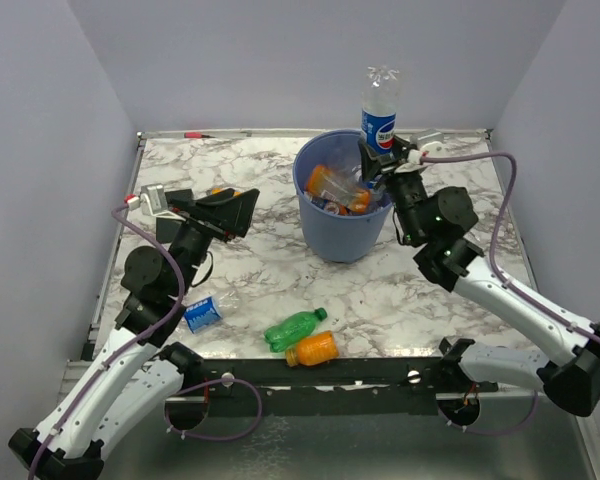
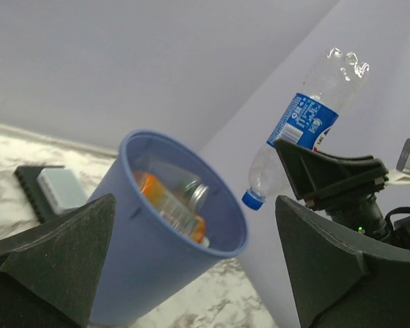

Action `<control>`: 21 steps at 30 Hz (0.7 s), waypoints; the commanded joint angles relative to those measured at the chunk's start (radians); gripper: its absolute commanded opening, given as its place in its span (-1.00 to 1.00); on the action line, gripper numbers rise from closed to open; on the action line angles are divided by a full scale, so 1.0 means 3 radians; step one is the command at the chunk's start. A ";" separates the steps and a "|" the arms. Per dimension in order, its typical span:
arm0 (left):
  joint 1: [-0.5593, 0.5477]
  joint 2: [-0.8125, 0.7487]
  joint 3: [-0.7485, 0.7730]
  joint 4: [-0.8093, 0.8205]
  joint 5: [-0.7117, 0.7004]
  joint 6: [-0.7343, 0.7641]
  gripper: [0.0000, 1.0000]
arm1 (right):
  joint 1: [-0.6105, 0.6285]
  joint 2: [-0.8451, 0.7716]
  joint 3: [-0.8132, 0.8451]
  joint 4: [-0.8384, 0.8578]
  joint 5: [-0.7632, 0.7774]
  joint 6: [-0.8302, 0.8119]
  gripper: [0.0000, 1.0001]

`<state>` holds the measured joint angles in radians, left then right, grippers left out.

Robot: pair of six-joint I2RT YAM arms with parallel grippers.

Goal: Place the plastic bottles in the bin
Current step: Place the plastic bottle in the trash bin.

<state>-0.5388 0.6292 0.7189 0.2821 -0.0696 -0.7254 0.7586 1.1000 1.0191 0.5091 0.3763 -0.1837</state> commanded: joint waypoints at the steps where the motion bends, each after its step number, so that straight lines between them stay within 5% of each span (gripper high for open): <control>1: 0.0001 -0.0217 -0.0244 -0.0440 -0.0278 0.0154 0.98 | -0.0250 0.0210 -0.0195 0.0520 0.0320 -0.0415 -0.37; 13: 0.0001 -0.0558 -0.0564 -0.0728 -0.0448 0.0195 0.98 | -0.0509 0.0408 -0.0275 0.0147 0.0170 -0.0284 -0.34; 16: 0.0001 -0.0597 -0.0617 -0.0758 -0.0448 0.0171 0.98 | -0.0509 0.0338 -0.0305 -0.0140 0.0130 -0.0176 -0.12; 19: 0.0000 -0.0633 -0.0658 -0.0779 -0.0457 0.0158 0.99 | -0.0510 0.0230 -0.0399 -0.0244 0.0062 -0.0144 0.42; 21: 0.0001 -0.0639 -0.0672 -0.0777 -0.0463 0.0149 0.98 | -0.0508 0.0176 -0.0433 -0.0270 0.0084 -0.0128 0.58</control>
<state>-0.5388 0.4549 0.5343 0.0669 -0.1852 -0.6830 0.6071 1.2007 0.9192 0.4892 0.4191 -0.2493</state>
